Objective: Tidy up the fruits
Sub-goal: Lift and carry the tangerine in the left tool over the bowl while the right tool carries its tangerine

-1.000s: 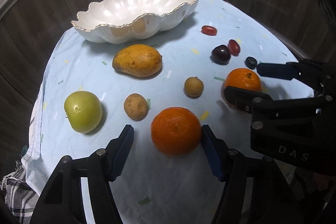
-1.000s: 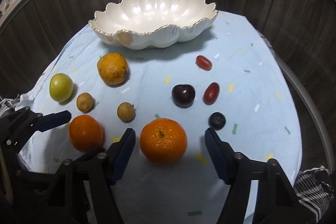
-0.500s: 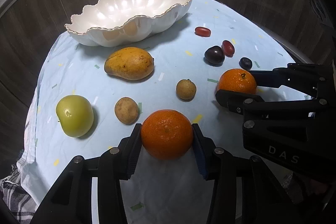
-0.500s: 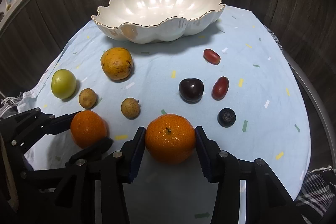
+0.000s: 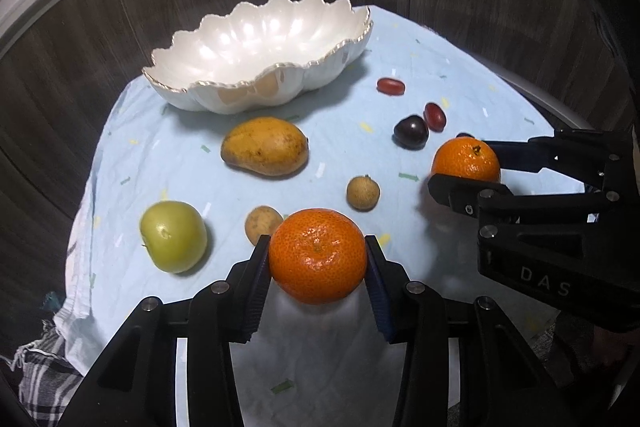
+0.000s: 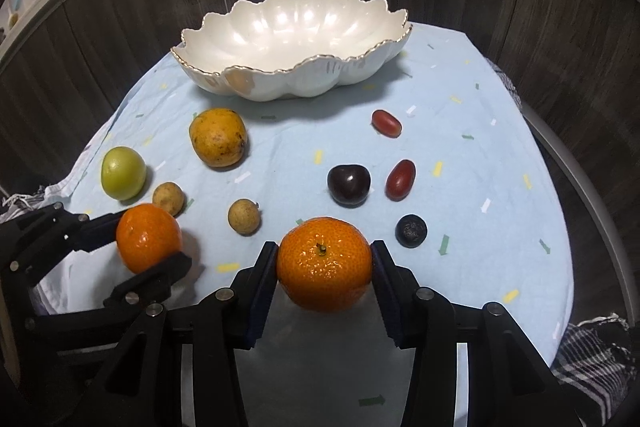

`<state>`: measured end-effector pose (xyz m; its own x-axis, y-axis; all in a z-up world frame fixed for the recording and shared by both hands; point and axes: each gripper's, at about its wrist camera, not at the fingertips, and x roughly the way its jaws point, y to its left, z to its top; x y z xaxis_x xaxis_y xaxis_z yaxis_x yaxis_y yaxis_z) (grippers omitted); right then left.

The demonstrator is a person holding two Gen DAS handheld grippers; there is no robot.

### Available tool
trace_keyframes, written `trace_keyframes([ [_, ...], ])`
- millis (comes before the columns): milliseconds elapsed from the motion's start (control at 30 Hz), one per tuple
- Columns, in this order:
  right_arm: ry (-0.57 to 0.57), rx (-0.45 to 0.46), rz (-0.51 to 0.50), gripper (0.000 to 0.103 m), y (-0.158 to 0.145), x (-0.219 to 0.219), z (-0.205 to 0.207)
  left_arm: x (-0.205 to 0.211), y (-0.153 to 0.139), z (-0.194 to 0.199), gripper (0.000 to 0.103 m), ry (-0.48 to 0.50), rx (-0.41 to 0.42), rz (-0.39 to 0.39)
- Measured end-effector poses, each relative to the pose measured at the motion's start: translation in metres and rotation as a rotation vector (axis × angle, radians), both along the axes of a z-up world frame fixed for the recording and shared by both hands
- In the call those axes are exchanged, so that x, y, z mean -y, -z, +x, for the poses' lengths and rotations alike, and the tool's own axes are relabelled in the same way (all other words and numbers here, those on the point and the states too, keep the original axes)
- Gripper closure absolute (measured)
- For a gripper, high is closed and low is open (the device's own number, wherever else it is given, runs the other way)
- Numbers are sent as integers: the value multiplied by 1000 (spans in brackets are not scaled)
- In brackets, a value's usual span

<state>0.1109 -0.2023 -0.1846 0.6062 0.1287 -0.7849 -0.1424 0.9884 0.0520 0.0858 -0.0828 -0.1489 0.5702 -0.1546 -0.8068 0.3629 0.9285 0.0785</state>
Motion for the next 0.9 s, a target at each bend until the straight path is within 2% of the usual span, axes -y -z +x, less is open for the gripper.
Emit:
trace_keyframes([
  [500,20,23,32,56,-32,2,-2,-16,-35,5,60,-54,33,-18],
  [900,33,71,47,56,-61,6,16,-19,-63,27,60,-92,74,-35],
])
